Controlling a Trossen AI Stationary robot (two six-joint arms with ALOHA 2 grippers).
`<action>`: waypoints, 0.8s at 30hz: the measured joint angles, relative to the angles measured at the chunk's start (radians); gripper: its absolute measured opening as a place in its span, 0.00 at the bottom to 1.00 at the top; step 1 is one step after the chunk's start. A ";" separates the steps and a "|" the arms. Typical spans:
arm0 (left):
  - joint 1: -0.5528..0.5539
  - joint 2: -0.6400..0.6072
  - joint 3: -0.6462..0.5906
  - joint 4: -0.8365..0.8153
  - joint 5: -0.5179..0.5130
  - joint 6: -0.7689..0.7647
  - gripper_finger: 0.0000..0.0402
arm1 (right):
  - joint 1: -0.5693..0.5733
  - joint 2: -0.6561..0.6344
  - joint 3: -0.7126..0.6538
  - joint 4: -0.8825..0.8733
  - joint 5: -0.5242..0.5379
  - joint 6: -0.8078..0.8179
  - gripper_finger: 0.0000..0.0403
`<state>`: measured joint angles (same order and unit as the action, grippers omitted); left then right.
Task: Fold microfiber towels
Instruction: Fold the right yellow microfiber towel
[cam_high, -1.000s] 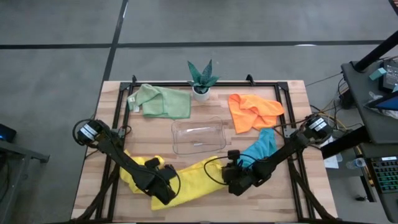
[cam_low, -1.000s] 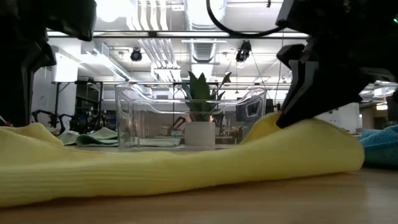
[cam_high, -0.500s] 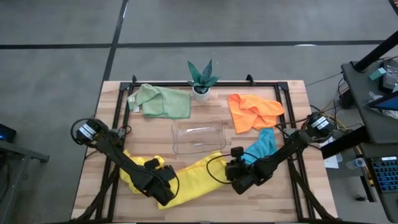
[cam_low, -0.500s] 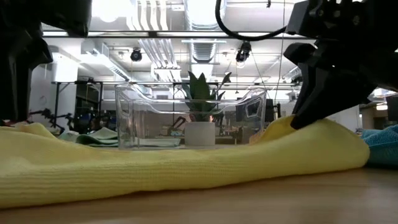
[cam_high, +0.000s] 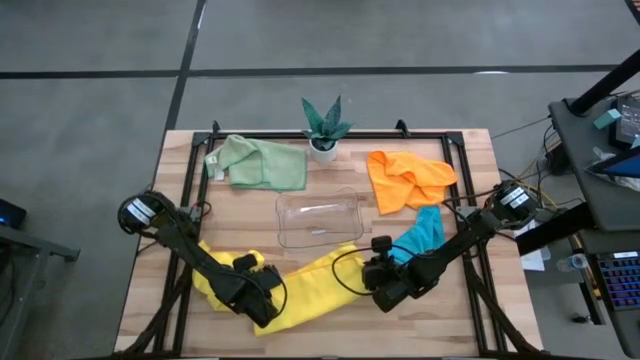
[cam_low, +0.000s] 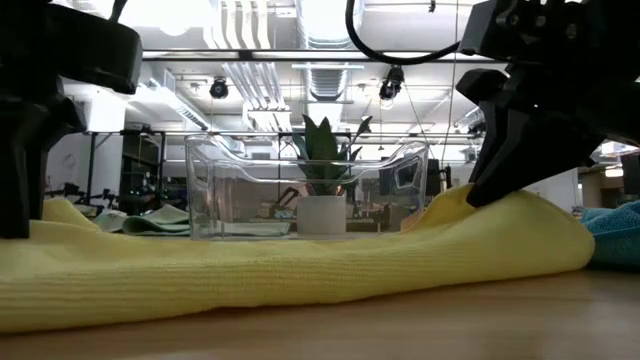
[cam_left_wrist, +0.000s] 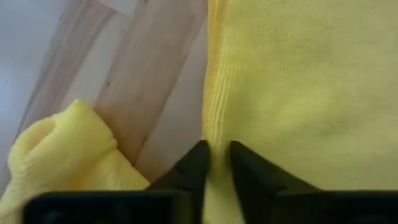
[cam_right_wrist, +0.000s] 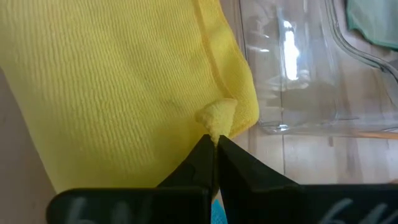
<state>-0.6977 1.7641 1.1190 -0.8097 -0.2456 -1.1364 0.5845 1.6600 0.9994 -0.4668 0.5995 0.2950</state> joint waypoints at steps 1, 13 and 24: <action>-0.003 0.000 0.001 0.000 0.003 -0.001 0.04 | 0.000 0.000 -0.001 0.000 0.000 0.000 0.02; -0.057 -0.002 0.045 -0.058 0.006 -0.061 0.00 | 0.004 0.000 -0.001 0.001 0.046 0.002 0.02; -0.048 -0.002 0.027 -0.131 -0.005 -0.144 0.00 | -0.063 0.006 -0.008 0.037 0.083 0.072 0.02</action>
<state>-0.7460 1.7626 1.1460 -0.9411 -0.2509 -1.2804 0.5214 1.6657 0.9917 -0.4294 0.6823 0.3671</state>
